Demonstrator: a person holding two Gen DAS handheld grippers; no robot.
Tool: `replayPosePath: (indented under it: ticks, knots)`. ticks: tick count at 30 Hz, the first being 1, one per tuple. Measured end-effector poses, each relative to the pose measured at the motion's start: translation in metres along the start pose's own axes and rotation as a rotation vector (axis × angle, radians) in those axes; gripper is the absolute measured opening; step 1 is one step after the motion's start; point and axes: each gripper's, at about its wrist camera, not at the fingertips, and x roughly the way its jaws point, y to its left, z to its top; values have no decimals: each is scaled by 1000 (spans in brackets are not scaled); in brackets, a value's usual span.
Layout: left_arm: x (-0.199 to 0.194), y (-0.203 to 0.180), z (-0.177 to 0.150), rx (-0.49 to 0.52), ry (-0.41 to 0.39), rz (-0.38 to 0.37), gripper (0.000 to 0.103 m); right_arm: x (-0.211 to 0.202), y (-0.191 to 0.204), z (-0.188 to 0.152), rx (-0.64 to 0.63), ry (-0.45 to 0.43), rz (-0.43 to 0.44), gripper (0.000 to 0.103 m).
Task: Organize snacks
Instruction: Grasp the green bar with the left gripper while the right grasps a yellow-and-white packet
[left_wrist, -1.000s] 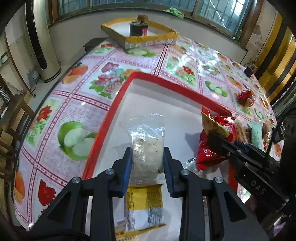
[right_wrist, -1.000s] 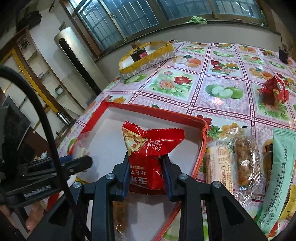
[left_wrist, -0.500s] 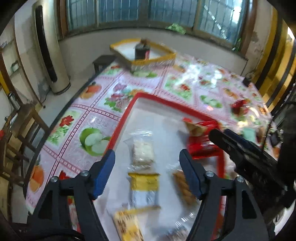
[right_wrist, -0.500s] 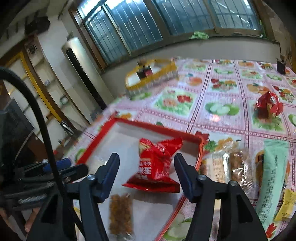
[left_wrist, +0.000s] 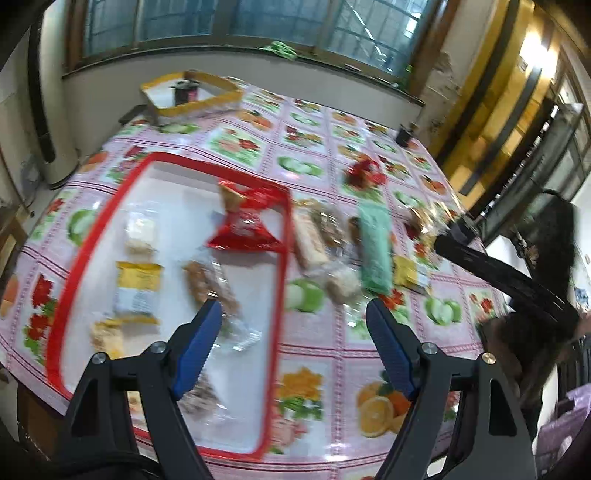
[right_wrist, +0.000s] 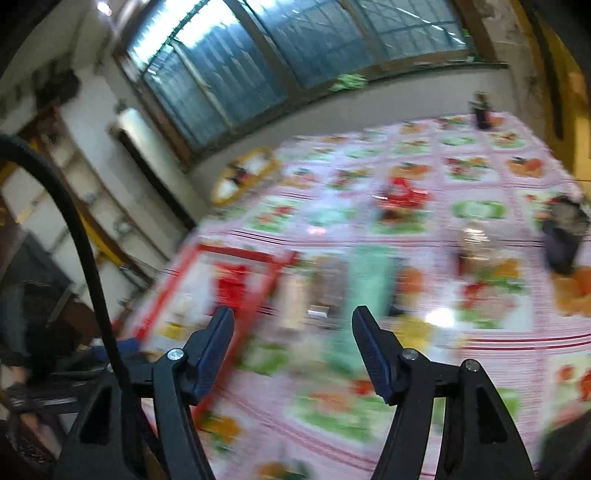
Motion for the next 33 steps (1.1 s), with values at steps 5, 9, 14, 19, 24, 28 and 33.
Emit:
replayPosePath:
  ticks: [5, 9, 14, 19, 24, 28, 33]
  knots:
    - [-4, -19, -9, 29, 5, -9, 80, 33, -45, 6, 74, 97, -77, 67]
    - [-7, -18, -11, 27, 7, -1, 80, 55, -56, 11, 86, 150, -89, 67]
    - [-10, -11, -15, 9, 8, -4, 80, 68, -56, 3, 59, 190, -93, 68]
    - [-8, -8, -16, -1, 12, -11, 80, 47, -46, -24, 51, 193, -93, 68]
    - [-4, -9, -17, 4, 26, -17, 80, 51, -25, -33, -26, 167, -233, 61]
    - [-3, -11, -18, 13, 31, -17, 80, 61, -15, -32, -83, 161, -336, 54]
    - [6, -18, -19, 19, 54, -17, 80, 58, -16, -37, -97, 117, -385, 38]
